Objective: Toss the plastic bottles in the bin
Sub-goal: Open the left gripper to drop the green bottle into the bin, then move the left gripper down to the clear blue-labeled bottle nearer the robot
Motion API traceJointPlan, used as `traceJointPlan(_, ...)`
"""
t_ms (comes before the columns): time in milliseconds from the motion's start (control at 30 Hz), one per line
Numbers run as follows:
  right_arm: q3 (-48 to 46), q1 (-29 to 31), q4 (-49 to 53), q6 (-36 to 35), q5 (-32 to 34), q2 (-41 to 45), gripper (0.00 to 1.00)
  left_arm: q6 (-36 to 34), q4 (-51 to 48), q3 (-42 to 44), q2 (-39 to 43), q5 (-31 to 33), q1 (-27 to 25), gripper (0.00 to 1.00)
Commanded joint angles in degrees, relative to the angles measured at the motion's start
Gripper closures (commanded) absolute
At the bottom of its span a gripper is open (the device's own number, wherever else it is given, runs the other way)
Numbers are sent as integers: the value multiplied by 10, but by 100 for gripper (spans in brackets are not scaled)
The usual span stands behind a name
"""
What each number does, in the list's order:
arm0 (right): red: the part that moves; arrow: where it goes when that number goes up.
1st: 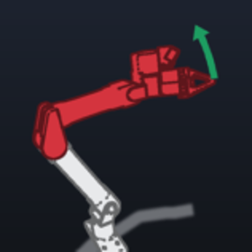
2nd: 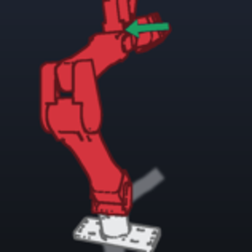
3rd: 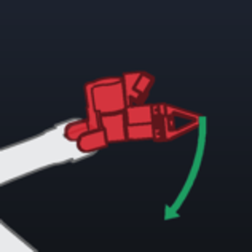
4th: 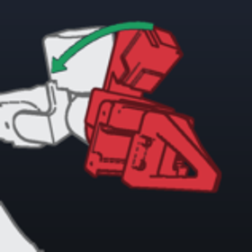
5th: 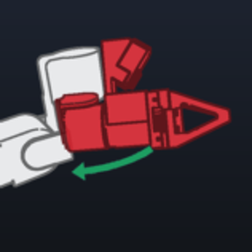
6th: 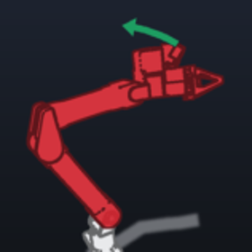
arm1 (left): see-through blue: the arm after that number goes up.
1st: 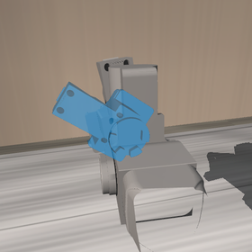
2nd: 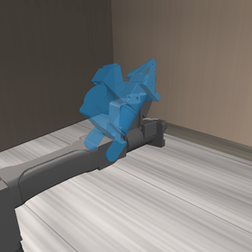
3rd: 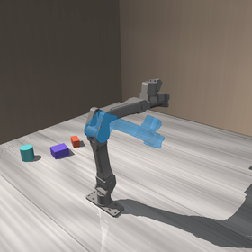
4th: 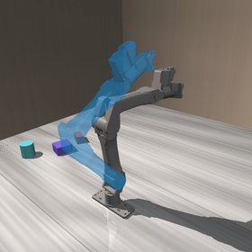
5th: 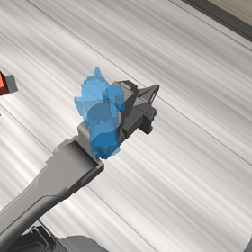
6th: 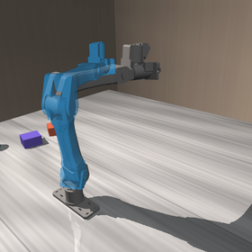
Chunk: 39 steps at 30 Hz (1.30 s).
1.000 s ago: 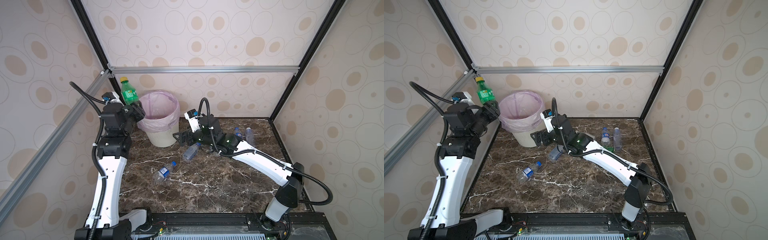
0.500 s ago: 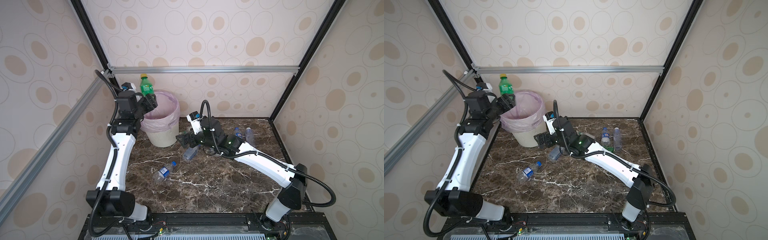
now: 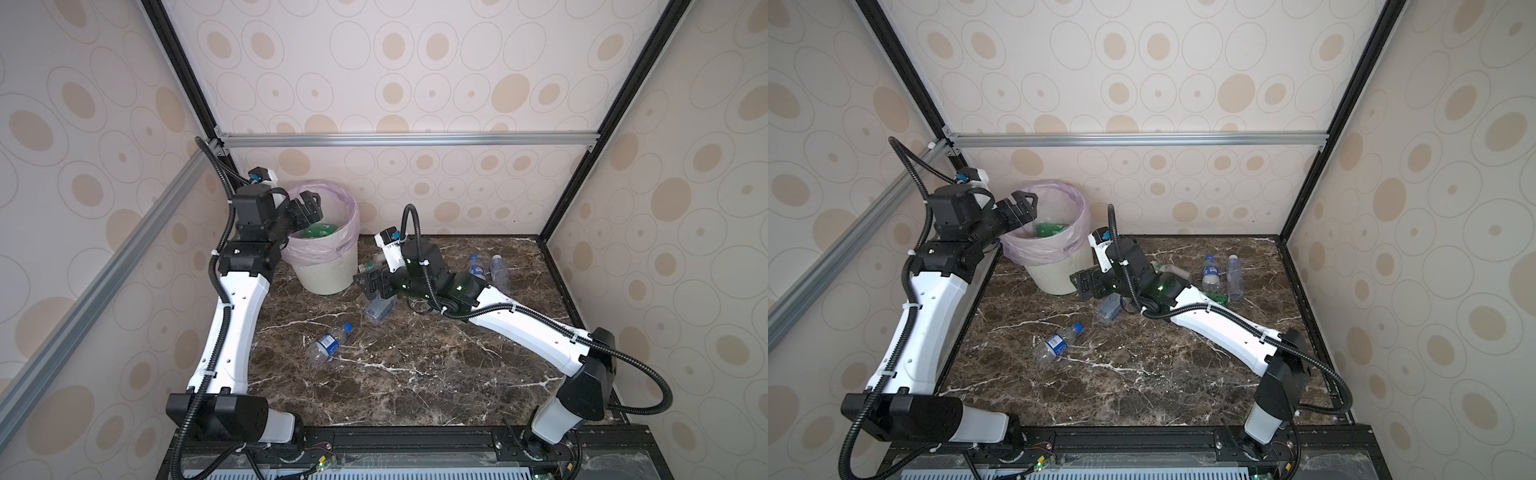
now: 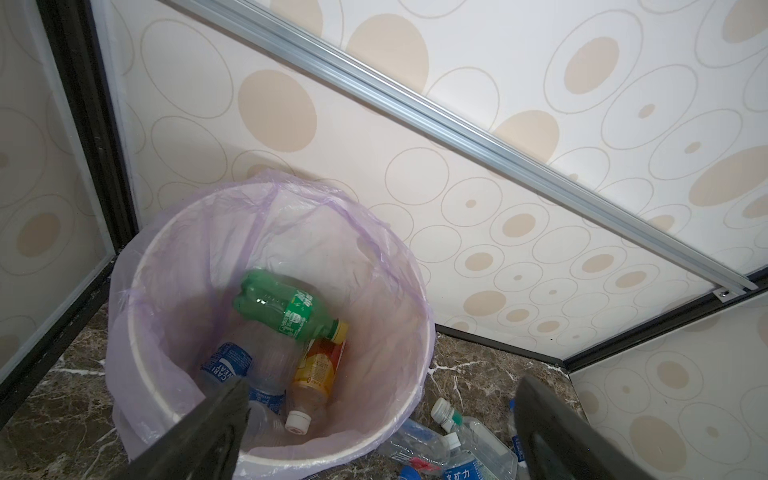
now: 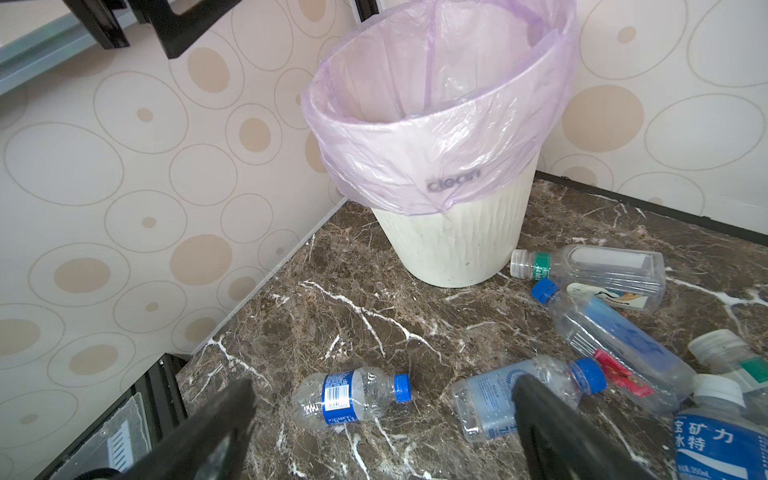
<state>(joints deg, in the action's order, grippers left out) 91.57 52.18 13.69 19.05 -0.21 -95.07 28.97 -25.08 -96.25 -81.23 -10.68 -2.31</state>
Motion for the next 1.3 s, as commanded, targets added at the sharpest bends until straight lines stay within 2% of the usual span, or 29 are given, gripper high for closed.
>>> traceJointPlan(0, -11, 3, -10, 6, 1, 14, 0, -26, -23, -7, 6, -5, -9, 1)
traceJointPlan(200, -28, 4, -14, 8, 9, 23, 0, -49, -52, 33, 39, 12, -23, 1)
traceJointPlan(800, -90, -8, -26, 20, 24, 55, 0, -54, -90, 270, 137, 42, -53, 1)
traceJointPlan(1100, -111, -14, -32, 30, 19, 56, 0, -37, -106, 381, 154, 42, -58, 1)
traceJointPlan(1267, -117, -15, -40, 34, 18, 55, 0, -10, -93, 445, 154, 9, -60, 1)
